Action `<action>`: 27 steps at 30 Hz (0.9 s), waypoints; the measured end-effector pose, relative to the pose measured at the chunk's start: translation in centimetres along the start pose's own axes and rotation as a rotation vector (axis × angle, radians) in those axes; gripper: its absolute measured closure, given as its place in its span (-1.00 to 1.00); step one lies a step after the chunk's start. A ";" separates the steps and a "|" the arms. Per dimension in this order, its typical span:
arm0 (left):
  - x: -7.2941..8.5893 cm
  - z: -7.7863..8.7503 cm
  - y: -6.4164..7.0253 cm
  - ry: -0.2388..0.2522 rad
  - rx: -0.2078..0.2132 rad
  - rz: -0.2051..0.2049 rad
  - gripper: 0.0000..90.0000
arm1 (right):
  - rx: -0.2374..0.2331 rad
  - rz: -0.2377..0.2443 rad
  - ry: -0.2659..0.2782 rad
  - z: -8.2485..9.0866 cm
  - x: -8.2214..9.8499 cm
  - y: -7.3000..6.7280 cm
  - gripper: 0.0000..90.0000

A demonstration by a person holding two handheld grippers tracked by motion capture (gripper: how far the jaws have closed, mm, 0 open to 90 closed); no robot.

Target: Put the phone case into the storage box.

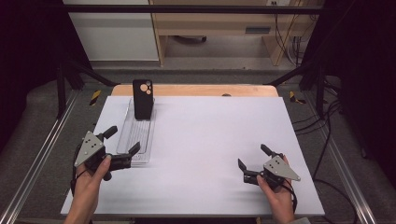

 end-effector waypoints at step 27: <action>3.3 0.9 0.1 0.005 -0.018 0.029 -0.98 | -0.008 0.005 -0.001 0.0 -0.1 -0.1 -0.93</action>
Point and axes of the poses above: each handheld gripper's, and its own axes: z roughly backward along the jaws, x roughly out of its underside, y roughly to its right, the point moved 8 cm from there along -z, roughly forward along the jaws, and after that the axes turned 1 degree about -y, right-handed, at the moved point
